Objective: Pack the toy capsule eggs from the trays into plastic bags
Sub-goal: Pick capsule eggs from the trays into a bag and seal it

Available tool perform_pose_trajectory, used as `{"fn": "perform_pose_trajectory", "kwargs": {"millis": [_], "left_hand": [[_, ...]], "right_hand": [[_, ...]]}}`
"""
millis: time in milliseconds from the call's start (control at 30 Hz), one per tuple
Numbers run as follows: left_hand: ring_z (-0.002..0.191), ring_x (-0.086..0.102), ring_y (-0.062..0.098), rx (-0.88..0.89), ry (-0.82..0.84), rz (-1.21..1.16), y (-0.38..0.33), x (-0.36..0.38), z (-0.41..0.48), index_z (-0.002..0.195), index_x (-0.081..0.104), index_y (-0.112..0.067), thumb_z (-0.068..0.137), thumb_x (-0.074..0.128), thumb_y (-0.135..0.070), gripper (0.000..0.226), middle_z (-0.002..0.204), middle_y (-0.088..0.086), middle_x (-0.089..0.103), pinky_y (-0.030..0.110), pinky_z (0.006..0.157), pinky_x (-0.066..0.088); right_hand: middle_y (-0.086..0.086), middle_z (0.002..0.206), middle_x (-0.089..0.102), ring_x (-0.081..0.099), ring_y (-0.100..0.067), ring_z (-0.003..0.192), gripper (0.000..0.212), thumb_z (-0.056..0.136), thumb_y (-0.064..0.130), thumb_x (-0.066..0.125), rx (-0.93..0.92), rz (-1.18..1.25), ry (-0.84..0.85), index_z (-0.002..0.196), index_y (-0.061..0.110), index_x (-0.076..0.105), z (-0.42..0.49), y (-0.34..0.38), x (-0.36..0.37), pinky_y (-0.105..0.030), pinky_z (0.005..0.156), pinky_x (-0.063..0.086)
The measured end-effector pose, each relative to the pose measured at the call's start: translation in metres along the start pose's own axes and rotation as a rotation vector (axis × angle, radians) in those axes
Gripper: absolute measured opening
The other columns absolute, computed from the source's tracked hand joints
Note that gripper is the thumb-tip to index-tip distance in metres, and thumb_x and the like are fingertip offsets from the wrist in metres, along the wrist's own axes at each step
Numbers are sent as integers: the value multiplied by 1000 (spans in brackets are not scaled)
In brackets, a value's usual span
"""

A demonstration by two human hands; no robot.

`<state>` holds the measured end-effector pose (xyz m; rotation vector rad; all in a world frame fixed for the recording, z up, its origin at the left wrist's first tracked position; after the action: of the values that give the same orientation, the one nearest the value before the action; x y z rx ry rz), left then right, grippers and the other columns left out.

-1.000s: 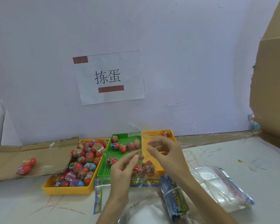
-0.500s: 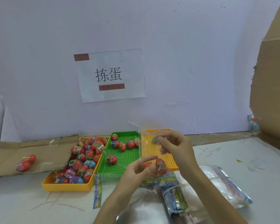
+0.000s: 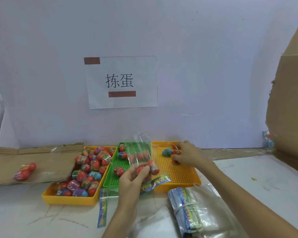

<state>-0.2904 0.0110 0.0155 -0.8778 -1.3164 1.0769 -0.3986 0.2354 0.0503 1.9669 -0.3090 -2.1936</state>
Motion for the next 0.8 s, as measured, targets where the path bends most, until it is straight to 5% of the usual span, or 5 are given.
{"fn": "perform_pose_trajectory", "kwargs": {"millis": [167, 367, 633, 800], "left_hand": [[86, 76, 16, -15, -31, -30, -3, -6, 2, 99, 78, -15, 91, 72, -16, 11, 93, 3, 80, 20, 67, 57], [85, 76, 12, -52, -4, 3, -2, -1, -1, 102, 75, -15, 77, 78, -34, 32, 93, 1, 80, 15, 64, 54], [93, 77, 21, -103, 115, 10, 3, 15, -4, 112, 74, -17, 67, 85, -32, 48, 103, 4, 79, 24, 73, 58], [91, 77, 23, -146, 171, 6, 8, 23, -6, 113, 72, -13, 81, 81, -15, 33, 97, 10, 80, 21, 70, 58]], "right_hand": [[-4, 120, 61, 59, -25, 103, 29, 90, 26, 60, -52, -108, -31, 118, 21, 55, 3, 16, 18, -37, 84, 53], [7, 86, 57, 58, -16, 80, 16, 91, 34, 58, -100, -133, -132, 105, 26, 57, -18, 21, 10, -27, 63, 44], [4, 111, 63, 62, -19, 98, 18, 98, 30, 56, -159, -107, -152, 115, 27, 56, -24, 29, 10, -30, 70, 45], [7, 98, 69, 63, -13, 89, 11, 94, 36, 68, -91, 181, -265, 104, 31, 65, -33, 12, -13, -29, 71, 51]]}}
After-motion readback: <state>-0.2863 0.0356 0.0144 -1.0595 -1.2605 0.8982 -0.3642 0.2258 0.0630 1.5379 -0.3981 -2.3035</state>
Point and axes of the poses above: each hand's wrist, its own z-axis towards the middle knuckle, its own x-axis out of the palm, y = z × x, the point moved 10 cm from there along z, towards the middle knuckle
